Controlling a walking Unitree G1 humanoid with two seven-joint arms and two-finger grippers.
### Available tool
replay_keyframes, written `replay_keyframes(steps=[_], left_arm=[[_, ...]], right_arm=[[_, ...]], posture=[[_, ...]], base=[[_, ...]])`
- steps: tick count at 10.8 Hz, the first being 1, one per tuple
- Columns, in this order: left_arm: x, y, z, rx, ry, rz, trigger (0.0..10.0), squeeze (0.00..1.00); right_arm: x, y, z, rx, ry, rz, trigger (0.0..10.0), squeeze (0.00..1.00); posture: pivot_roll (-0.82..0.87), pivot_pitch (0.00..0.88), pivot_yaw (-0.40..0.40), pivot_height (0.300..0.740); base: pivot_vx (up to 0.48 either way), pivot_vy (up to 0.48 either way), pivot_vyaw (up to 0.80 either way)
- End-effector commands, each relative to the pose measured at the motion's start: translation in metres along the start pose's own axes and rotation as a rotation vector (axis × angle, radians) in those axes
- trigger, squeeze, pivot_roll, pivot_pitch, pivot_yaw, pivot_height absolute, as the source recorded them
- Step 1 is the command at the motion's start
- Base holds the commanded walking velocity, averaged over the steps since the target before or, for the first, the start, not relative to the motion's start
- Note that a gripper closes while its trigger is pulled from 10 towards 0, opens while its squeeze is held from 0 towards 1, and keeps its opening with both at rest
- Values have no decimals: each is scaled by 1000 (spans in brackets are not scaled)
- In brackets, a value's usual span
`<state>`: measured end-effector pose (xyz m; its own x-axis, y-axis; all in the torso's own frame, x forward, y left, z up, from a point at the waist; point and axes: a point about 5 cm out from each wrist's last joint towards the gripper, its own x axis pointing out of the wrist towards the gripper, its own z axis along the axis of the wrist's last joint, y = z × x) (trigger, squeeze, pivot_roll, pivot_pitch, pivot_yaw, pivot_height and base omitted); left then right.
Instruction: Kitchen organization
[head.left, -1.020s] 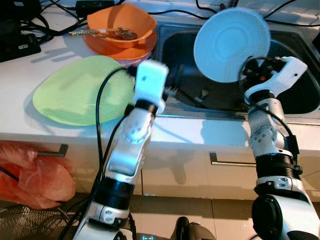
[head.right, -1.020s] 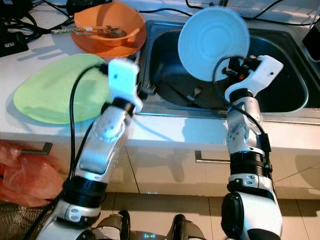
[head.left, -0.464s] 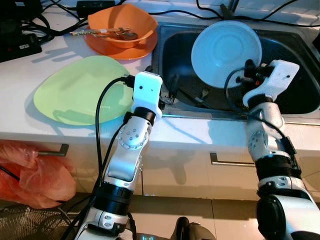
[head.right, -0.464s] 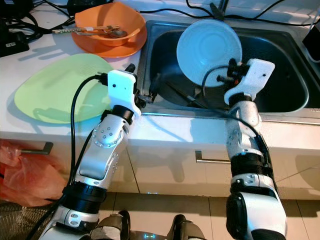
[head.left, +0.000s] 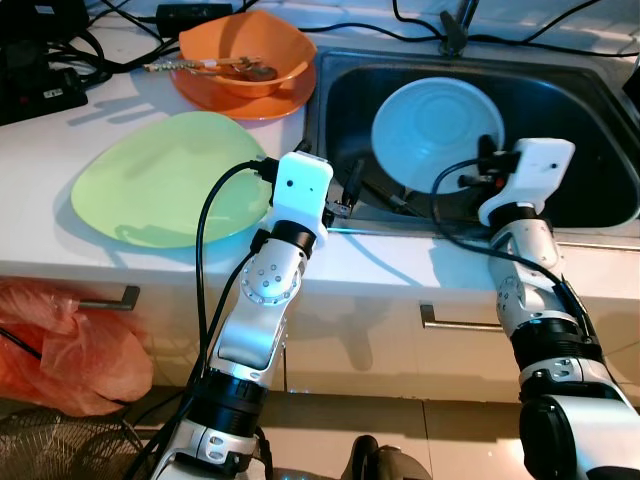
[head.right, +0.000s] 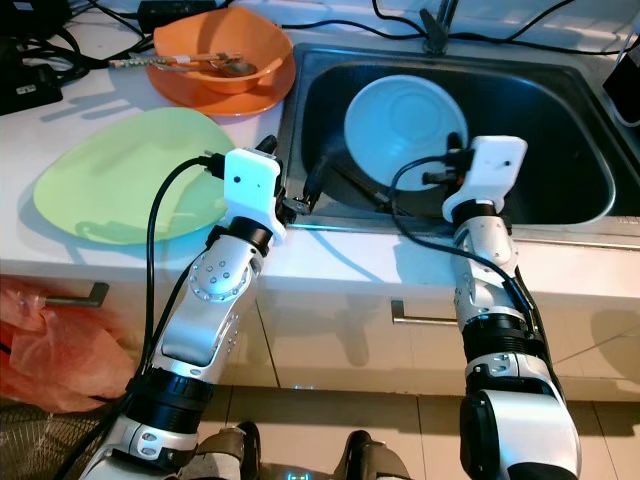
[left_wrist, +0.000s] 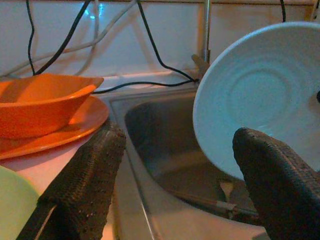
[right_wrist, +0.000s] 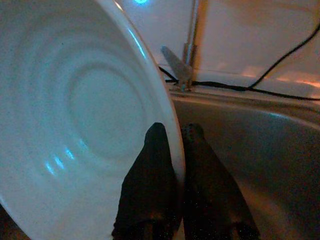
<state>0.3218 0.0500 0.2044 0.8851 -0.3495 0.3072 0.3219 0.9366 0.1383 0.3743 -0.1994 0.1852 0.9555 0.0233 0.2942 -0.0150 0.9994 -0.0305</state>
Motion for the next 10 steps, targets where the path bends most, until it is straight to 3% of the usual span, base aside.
replay_keyframes(steps=[1, 5, 8, 10], left_arm=[[-1, -6, 4, 12, -20, -30, 10000, 0], [-1, -7, 7, 28, -28, -24, 10000, 0], [-1, -6, 8, 32, -30, -17, 10000, 0], [-3, -7, 8, 35, -29, -15, 10000, 0]], right_arm=[[-2, 1, -6, -20, 20, 28, 10000, 0], [17, 8, 6, -186, 38, 161, 10000, 0], [34, 10, 24, -307, 27, 218, 10000, 0], [48, 7, 42, -441, 38, 249, 10000, 0]], posture=[[161, 154, -40, 740], [168, 163, -49, 740], [170, 169, -52, 740], [170, 177, -54, 740]], base=[[0, 0, 0], [0, 0, 0], [0, 0, 0], [0, 0, 0]])
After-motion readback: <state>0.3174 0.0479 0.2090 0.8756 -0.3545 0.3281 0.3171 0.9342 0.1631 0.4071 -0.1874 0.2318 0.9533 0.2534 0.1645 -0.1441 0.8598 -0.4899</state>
